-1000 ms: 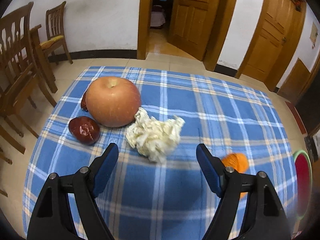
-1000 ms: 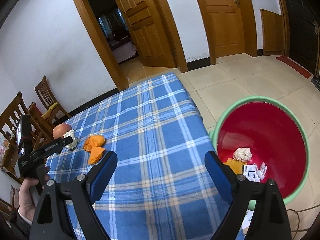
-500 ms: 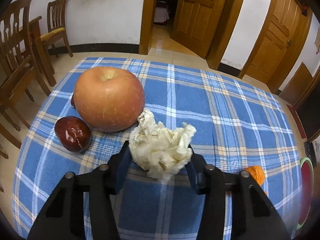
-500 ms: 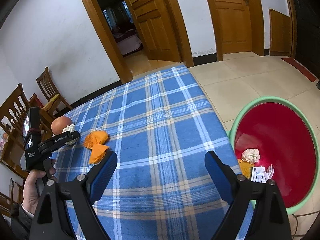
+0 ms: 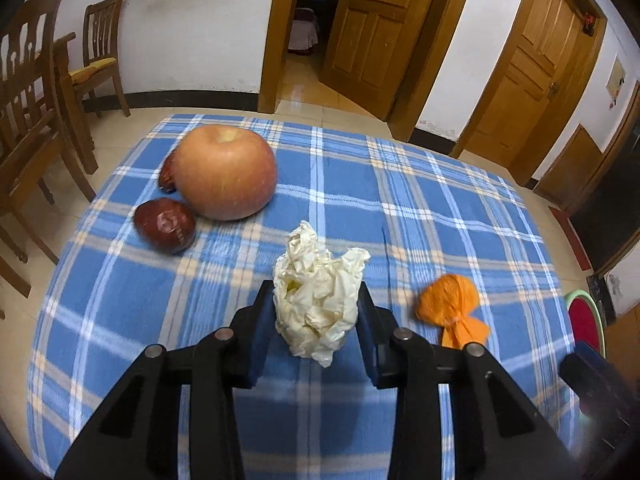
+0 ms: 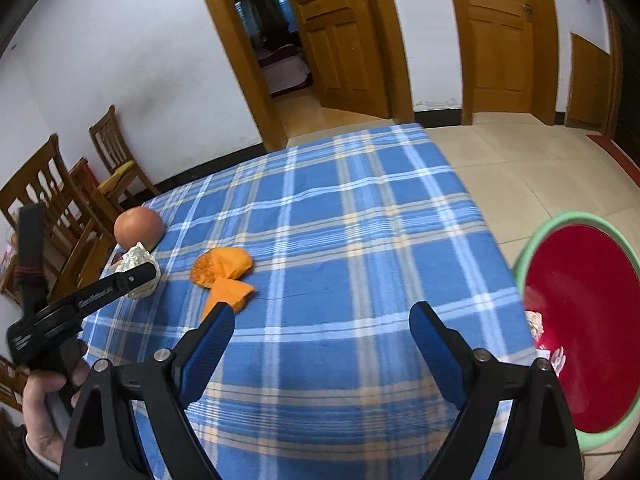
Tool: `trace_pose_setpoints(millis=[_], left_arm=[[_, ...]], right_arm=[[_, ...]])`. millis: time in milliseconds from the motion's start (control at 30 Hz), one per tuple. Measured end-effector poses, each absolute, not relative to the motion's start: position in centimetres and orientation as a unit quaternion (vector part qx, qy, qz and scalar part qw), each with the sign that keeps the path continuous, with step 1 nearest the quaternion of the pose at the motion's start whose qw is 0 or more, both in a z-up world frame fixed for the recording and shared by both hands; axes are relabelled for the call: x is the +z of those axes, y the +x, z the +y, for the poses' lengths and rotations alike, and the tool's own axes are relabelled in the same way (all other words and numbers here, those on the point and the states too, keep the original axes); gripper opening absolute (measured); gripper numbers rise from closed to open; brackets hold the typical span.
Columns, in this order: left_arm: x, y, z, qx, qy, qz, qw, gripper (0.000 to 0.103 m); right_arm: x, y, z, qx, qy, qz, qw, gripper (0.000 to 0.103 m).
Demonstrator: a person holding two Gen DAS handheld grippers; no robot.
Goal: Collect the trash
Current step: 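Grasp the crumpled white tissue with the left gripper while the right grasps the orange peel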
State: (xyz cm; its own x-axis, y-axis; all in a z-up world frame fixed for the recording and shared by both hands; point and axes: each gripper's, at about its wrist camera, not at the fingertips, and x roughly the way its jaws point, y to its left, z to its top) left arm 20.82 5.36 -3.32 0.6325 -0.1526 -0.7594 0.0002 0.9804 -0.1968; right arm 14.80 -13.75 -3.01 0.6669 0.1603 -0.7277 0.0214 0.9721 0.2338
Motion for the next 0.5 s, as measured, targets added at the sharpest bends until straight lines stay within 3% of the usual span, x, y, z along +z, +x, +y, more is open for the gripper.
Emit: trace_pose_setpoints(millis=[167,500], left_arm=[[-2.8,18.7,6.0,-0.036,-0.094,0.417,0.903,0.038],[-2.7,16.3,6.8,-0.037,-0.093,0.409,0.907,0.038]], right_arm=[[-3.6,15.7,-11.2,0.058,0.083,0.417,0.903,0.091],[-5.1,18.6,-7.1,0.09,0.05,0.438,0.893,0.08]])
